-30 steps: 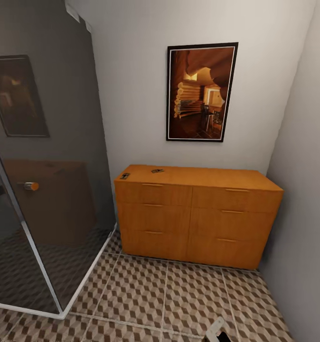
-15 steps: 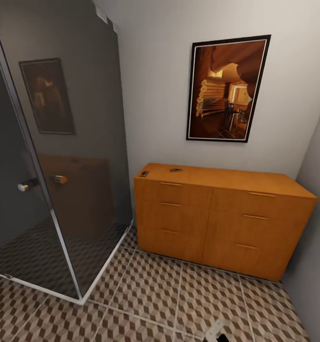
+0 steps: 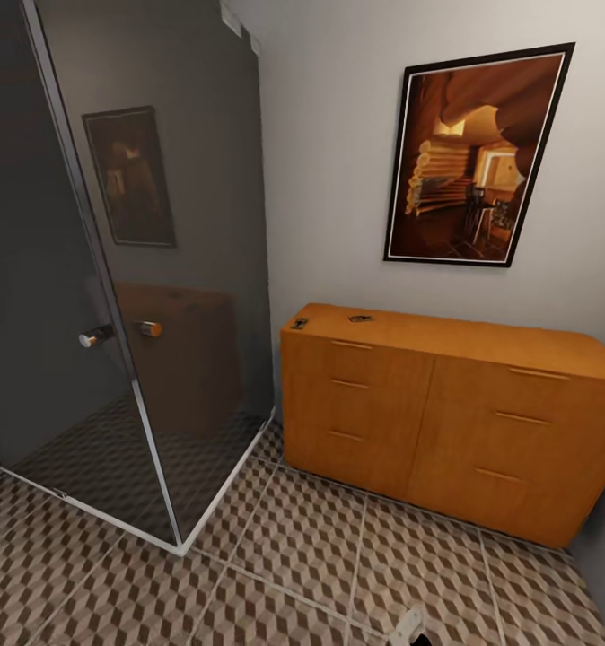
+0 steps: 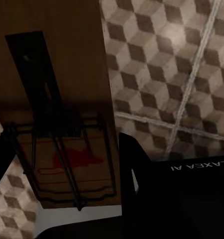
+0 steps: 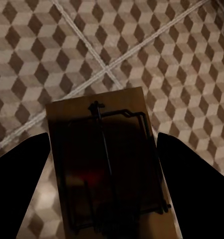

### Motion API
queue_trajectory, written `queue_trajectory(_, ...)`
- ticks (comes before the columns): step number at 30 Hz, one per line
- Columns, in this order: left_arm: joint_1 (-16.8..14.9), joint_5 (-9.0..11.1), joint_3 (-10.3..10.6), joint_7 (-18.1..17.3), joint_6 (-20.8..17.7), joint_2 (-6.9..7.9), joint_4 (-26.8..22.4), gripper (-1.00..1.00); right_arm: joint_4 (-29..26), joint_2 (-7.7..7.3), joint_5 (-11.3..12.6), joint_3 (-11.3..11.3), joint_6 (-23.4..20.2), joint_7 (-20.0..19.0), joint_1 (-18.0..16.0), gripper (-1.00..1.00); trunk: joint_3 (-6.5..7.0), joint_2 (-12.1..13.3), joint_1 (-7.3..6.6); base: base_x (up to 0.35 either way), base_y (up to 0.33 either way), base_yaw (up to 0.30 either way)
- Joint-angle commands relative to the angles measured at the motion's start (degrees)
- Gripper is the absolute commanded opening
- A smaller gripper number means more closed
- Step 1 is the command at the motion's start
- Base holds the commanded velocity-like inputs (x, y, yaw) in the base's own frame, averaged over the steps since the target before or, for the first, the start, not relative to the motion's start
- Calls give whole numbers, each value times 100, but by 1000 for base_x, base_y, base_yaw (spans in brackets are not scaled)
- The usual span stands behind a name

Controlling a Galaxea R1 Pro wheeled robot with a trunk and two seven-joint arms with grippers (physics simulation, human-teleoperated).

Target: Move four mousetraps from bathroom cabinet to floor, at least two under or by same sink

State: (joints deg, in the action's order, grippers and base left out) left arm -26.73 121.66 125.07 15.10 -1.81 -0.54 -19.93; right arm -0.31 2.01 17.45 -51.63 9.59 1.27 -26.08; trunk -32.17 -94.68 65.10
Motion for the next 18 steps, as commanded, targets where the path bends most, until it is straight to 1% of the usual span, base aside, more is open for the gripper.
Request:
queue_trajectory(1, -8, -20, 18, 28, -15, 3, 3, -100, 5, 2, 52, -49, 21, 15, -2, -100, -13, -3, -1, 0, 0, 206)
queue_trajectory(7, -8, -20, 18, 28, -13, 17, 58, -100, 8, -18, 99, -43, 34, 22, 3, -100, -53, -3, -1, 0, 0, 206)
queue_trajectory(13, -8, -20, 18, 30, -13, 19, 45, -100, 13, -20, 143, -20, 129, 26, 154, -100, -94, -3, -1, 0, 0, 206)
queue_trajectory(14, -8, -17, 18, 33, -10, 22, 52, -100, 13, -22, 179, -15, 133, 28, 200, -100, -101, -3, -1, 0, 0, 206)
queue_trajectory(15, -8, -17, 18, 35, -7, 25, 63, -100, 14, -28, 285, -6, 136, 30, 262, -100, -107, -3, -1, 0, 0, 204)
queue_trajectory(16, -8, -18, 18, 35, -6, 25, 66, -100, 14, -29, 339, -4, 135, 30, 276, -100, -114, -3, -1, 0, 0, 202)
queue_trajectory(18, -8, -19, 18, 36, -5, 27, 78, -100, 12, -33, 654, 6, 124, 31, 309, -100, -128, -3, -1, 0, 0, 193)
